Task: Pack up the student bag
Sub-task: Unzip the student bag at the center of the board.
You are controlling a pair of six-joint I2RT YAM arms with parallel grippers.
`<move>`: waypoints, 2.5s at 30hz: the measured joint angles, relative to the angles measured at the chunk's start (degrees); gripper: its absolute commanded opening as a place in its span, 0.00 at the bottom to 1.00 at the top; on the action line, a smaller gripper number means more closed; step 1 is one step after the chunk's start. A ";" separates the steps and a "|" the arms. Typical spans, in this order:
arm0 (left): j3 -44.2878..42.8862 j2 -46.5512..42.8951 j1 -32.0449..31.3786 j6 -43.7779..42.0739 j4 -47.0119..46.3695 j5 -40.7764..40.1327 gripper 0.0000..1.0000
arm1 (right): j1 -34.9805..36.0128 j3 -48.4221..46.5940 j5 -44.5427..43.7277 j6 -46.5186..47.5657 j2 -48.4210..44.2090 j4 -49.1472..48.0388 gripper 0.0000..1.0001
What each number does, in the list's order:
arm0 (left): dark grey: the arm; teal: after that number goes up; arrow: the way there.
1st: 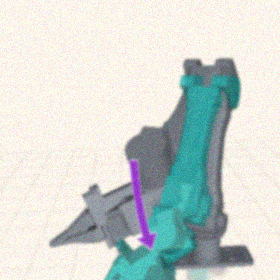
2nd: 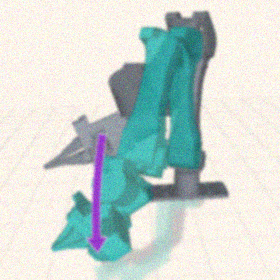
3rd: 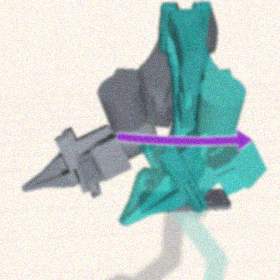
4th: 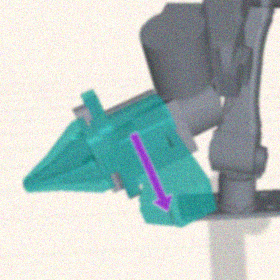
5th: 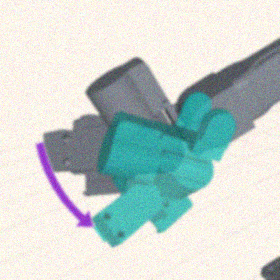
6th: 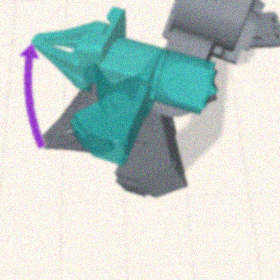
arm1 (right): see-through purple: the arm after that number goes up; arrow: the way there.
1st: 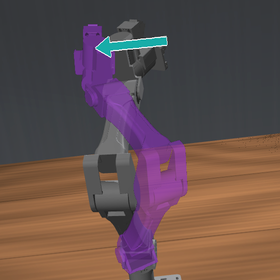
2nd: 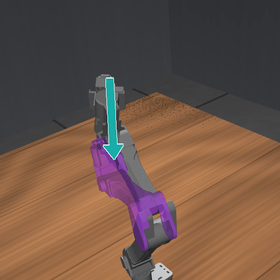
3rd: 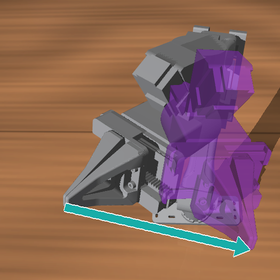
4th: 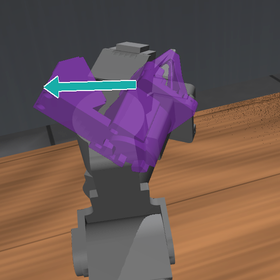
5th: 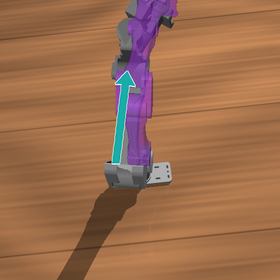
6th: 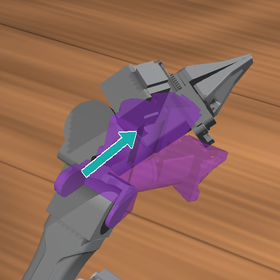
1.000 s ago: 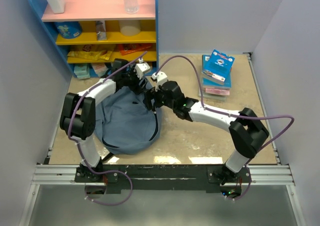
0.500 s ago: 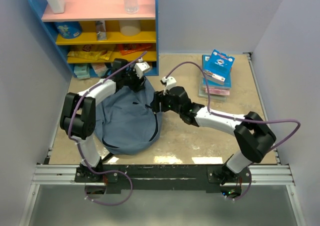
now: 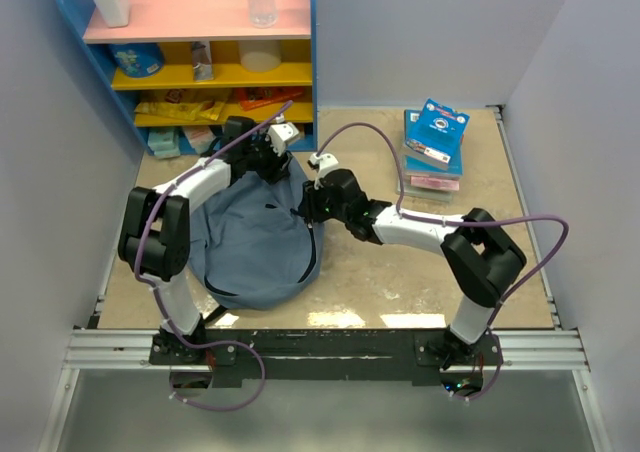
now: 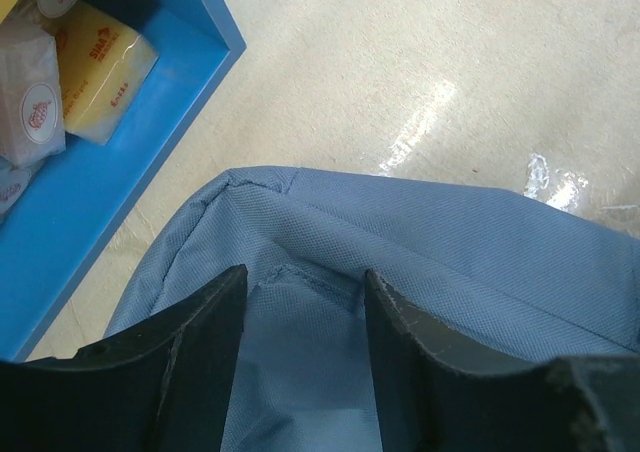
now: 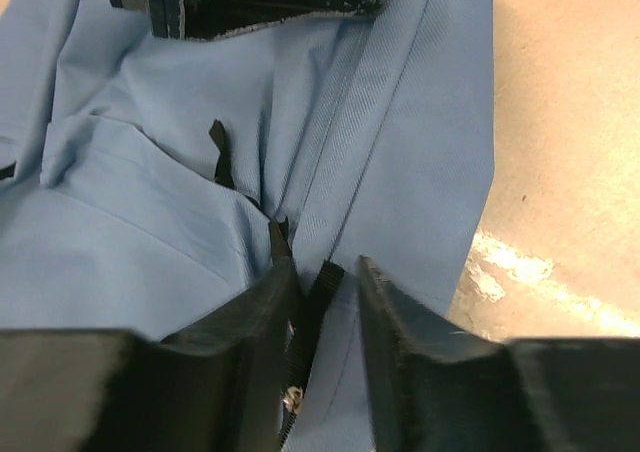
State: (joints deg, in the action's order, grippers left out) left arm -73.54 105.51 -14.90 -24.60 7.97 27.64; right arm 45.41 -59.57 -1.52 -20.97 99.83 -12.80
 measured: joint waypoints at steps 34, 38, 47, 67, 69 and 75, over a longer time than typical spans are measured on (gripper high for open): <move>0.04 -0.72 -0.02 0.07 0.31 -1.38 0.56 | 0.00 1.18 -0.35 0.81 -4.52 3.43 0.57; 0.04 -0.96 -0.02 0.07 0.35 -1.38 0.57 | 0.00 1.18 -0.63 0.81 -2.93 3.76 0.51; 0.31 -1.25 -0.02 0.09 0.46 -1.38 0.57 | 0.02 -0.68 -0.24 0.04 1.64 3.69 0.13; 2.21 -5.05 -0.66 -4.48 1.73 6.73 1.00 | -9.31 -1.25 1.66 -0.90 -5.73 4.92 0.00; 1.97 -4.74 -1.44 -5.64 1.73 7.96 1.00 | -9.51 -0.90 2.27 -0.96 -5.73 4.39 0.00; -3.67 1.16 -3.10 -11.63 2.01 13.33 1.00 | -8.98 1.51 4.07 -1.84 -5.73 4.04 0.00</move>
State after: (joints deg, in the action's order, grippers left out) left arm -77.21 106.67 -18.00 -36.23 9.98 40.97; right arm 36.42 -58.06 2.55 -22.81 94.11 -8.75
